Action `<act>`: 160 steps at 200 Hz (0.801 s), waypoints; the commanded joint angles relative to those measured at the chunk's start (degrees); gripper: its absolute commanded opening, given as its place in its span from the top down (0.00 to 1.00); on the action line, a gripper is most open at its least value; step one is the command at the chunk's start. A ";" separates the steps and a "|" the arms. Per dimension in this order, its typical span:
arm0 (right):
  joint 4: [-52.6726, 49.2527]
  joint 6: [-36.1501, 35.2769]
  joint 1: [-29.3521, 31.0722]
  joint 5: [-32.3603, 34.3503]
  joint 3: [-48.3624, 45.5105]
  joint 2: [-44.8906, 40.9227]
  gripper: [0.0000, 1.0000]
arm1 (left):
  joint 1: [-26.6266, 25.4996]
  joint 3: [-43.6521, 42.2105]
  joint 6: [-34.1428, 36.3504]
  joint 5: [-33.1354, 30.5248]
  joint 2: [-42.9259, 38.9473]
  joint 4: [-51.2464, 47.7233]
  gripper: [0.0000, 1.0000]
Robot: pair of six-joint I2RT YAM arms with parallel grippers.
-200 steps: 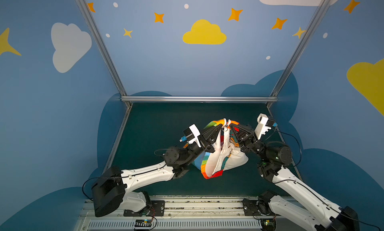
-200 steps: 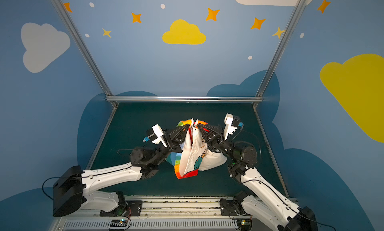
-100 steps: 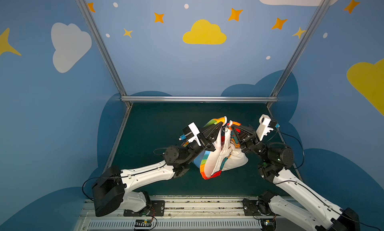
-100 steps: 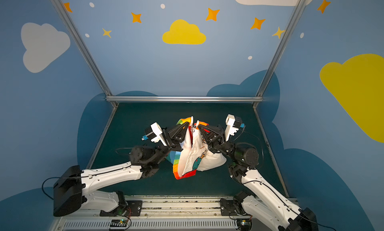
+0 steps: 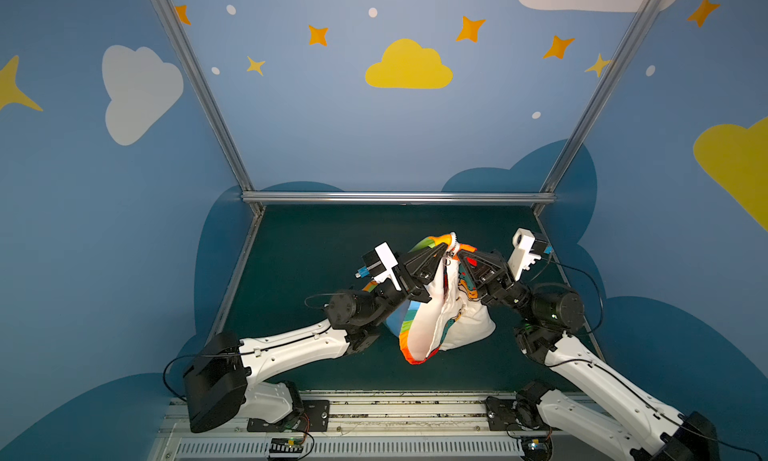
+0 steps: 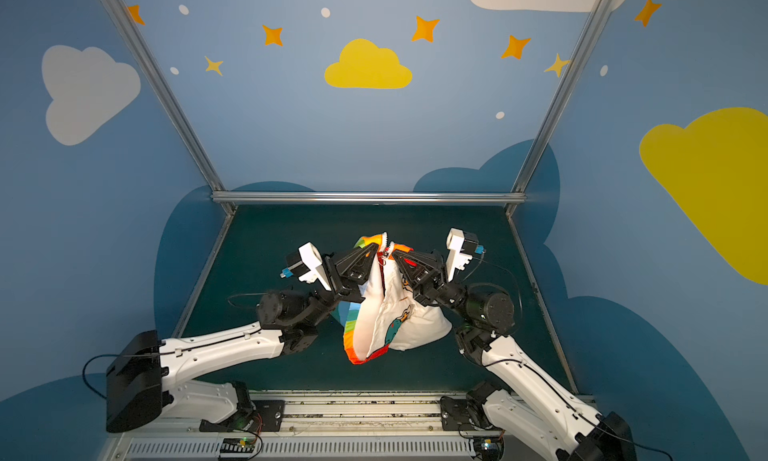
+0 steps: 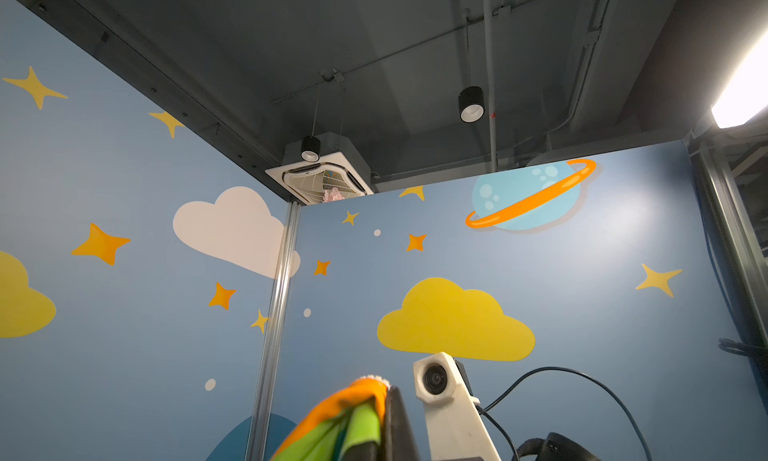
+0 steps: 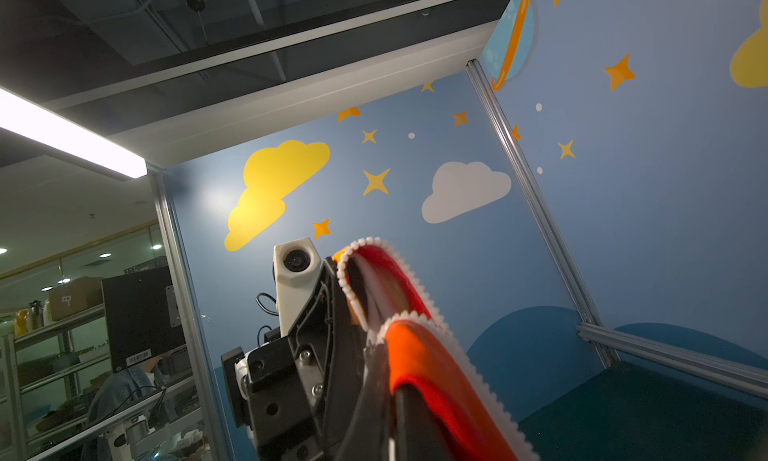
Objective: Zip up the jacket
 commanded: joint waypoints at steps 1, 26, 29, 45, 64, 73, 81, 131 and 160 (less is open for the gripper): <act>1.55 -0.24 0.46 -0.87 1.91 0.33 1.00 | -0.26 1.70 -0.60 0.59 -0.88 2.46 0.97; 1.59 -0.09 0.63 -0.88 2.20 0.33 1.00 | -0.26 1.60 -0.71 0.26 -0.91 2.43 0.97; 1.63 0.00 0.70 -0.80 2.19 0.33 1.00 | -0.25 1.58 -0.79 0.12 -0.91 2.46 0.97; 3.45 1.09 0.75 -0.47 1.94 0.46 1.00 | -0.26 1.18 -0.62 -0.63 -0.90 2.43 0.97; 3.92 1.69 0.70 -0.55 2.27 0.43 1.00 | -0.20 0.92 -0.73 -0.99 -1.11 2.46 0.97; 3.92 1.59 0.71 -0.47 2.22 0.33 1.00 | -0.30 0.91 -0.91 -1.14 -1.12 2.44 0.97; 4.20 1.82 0.71 0.16 1.89 0.20 1.00 | -0.26 0.99 -1.25 -1.47 -1.20 2.40 0.97; 5.63 2.84 0.71 0.51 2.37 0.59 1.00 | -0.26 1.27 -1.65 -0.77 -1.56 2.44 0.97; 5.03 2.83 0.71 0.32 2.57 0.42 1.00 | -0.22 1.10 -2.02 -1.12 -1.51 2.39 0.97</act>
